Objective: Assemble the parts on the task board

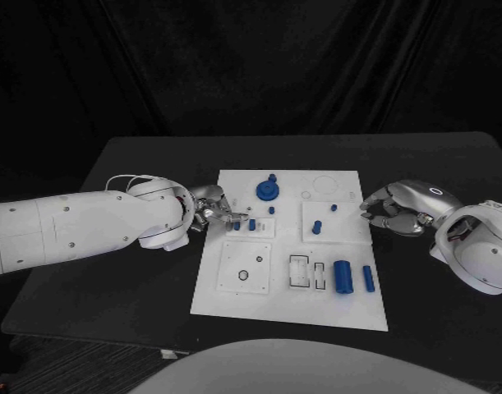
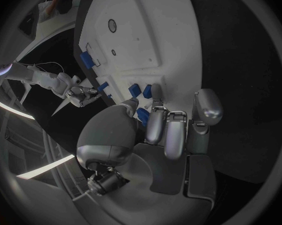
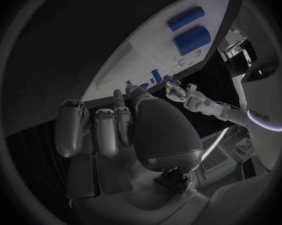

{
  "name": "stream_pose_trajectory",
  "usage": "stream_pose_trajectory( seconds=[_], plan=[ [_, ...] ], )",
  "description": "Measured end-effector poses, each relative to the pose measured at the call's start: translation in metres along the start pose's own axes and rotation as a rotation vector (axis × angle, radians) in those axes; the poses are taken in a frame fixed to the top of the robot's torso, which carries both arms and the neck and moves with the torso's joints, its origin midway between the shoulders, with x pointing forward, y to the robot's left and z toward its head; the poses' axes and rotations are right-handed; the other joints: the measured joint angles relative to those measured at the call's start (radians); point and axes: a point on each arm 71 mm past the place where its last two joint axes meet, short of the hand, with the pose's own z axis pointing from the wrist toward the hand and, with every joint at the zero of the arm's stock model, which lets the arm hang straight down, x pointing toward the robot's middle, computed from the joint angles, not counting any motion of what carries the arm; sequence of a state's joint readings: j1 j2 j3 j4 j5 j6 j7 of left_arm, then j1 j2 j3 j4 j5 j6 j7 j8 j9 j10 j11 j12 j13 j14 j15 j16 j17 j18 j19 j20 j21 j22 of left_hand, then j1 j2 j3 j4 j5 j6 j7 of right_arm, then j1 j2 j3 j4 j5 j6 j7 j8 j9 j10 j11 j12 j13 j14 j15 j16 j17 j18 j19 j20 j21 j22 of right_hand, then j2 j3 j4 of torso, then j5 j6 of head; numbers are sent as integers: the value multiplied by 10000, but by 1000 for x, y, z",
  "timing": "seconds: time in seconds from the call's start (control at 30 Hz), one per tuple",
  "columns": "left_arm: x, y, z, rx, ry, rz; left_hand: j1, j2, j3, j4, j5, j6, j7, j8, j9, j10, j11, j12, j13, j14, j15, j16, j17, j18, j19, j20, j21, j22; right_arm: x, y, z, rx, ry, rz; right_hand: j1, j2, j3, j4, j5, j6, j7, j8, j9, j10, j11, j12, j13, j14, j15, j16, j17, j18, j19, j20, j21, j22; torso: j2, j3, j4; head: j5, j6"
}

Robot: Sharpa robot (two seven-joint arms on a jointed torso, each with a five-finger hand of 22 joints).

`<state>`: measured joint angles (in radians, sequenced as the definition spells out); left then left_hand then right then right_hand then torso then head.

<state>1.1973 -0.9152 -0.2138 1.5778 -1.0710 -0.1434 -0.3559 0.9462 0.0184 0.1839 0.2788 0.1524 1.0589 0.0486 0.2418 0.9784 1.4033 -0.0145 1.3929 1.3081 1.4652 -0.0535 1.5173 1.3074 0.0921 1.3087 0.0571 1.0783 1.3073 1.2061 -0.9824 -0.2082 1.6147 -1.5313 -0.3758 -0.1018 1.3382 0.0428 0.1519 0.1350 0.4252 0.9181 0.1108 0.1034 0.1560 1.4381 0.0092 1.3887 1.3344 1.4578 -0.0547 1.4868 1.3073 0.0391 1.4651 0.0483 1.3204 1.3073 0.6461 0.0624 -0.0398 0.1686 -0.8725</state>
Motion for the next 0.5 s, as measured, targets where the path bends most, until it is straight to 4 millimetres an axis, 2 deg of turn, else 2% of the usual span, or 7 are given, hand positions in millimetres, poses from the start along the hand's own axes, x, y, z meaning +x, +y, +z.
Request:
stream_pose_trajectory(
  seconds=[0.13, 0.27, 0.4, 0.5],
  plan=[
    [0, 0, 0, -14, -3, -6, -16, 62, -107, 100, 75, -53, 10, 94, 100, 0, 0, 0, 0, 0, 0, 0, 0, -1, 0, 0, 0, 0, 0, 0, 0, 2, 3, 4, 0, 0, 0, 0, 0, 0, 0, 0, 0, 0, 0, -15, 0, 0, 0, 0, 0, 0, 0, 0, 0, 0, 4, 0, 12, -18, 0],
    [-1, 1, 0, 16, -61, -34, -522, 422, -751, 144, 295, -160, -26, 580, 595, 21, 8, 140, 0, 0, 0, 0, 0, 0, 0, 0, 73, 0, 0, 0, 0, 9, 4, 6, 0, 0, 0, 0, 0, 0, 0, 0, 1, 0, 0, -34, 2, 0, 0, 0, 0, 0, 0, 0, 0, 0, 3, 0, 12, -26, 0],
    [-3, 1, -1, 201, -330, -146, -774, 579, -1331, 150, 342, -234, -96, 1023, 1066, 240, -53, 323, 0, 0, 0, 51, 0, 1, 105, -30, 291, 0, 0, -1, -1, 20, 2, 10, 0, 0, 4, 0, 0, 0, 0, 0, 1, 0, 0, -35, 2, 0, 0, 1, 0, 0, 0, 0, 0, 0, 1, -1, 12, -35, 0],
    [-5, 0, -3, 474, -674, -293, -782, 587, -1641, 142, 272, -265, -127, 1244, 1290, 365, -104, 475, 0, 0, 0, 121, 0, 0, 179, -36, 407, 0, 0, -2, -2, 37, -6, 12, 0, 0, 56, 1, 0, 0, 0, 0, 1, 0, 0, -35, 2, 0, 0, 1, 0, 0, 0, 0, 0, 0, -1, -1, 12, -26, 0]
  ],
)
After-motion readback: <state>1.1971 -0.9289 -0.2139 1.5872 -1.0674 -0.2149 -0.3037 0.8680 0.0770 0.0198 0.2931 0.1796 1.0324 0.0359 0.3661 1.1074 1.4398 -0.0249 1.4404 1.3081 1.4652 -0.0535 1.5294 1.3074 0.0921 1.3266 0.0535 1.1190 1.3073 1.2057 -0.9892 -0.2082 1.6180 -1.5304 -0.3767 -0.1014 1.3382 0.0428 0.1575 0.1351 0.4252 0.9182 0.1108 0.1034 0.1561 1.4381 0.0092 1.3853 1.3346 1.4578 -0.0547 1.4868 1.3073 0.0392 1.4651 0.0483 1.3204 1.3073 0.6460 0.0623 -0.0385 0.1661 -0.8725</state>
